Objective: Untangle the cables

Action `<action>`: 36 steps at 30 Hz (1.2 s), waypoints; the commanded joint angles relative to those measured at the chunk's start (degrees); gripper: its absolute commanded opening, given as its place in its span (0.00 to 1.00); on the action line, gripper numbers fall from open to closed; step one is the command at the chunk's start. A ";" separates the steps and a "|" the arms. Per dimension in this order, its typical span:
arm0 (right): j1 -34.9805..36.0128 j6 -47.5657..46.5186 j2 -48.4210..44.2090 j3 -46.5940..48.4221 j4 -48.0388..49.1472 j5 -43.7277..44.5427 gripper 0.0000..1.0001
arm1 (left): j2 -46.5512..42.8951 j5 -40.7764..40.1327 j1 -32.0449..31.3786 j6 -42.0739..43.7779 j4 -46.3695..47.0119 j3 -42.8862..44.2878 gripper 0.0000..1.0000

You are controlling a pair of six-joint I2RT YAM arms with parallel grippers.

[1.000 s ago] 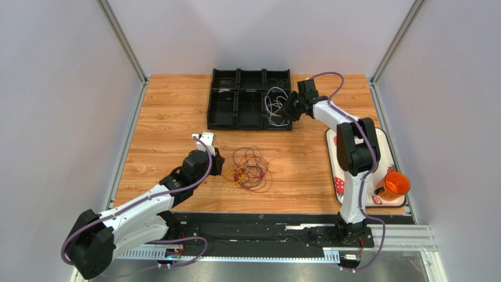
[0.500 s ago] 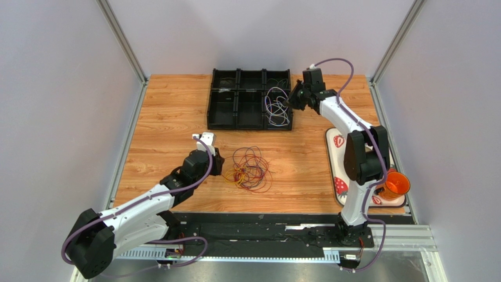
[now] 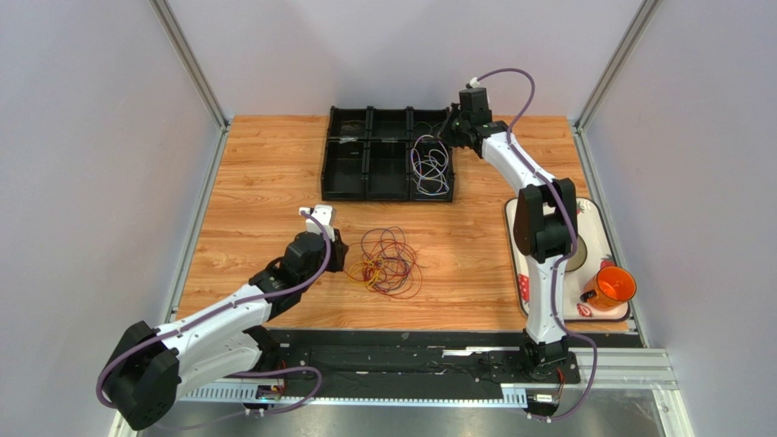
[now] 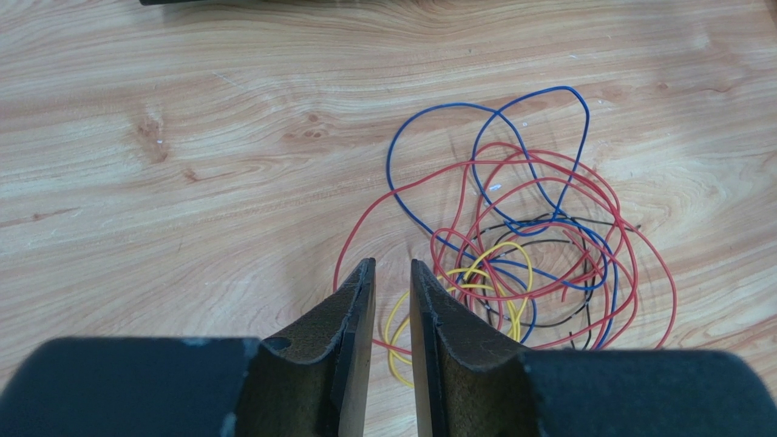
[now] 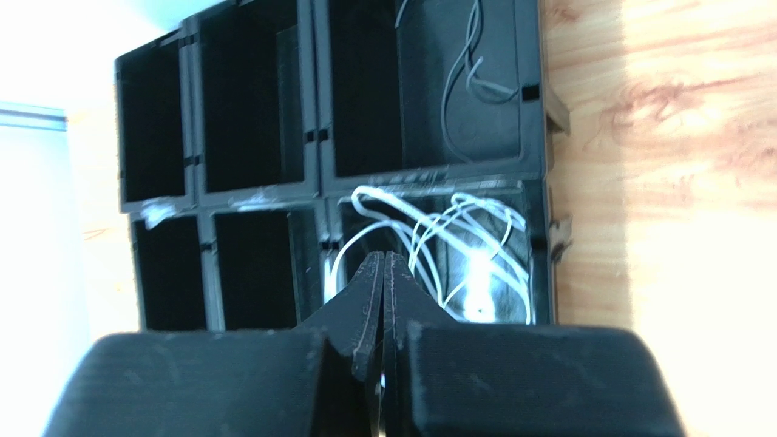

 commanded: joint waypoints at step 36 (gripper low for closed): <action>-2.00 -2.35 3.69 -0.59 3.69 -3.06 0.00 | 1.71 -0.64 -0.05 -0.67 0.59 3.60 0.27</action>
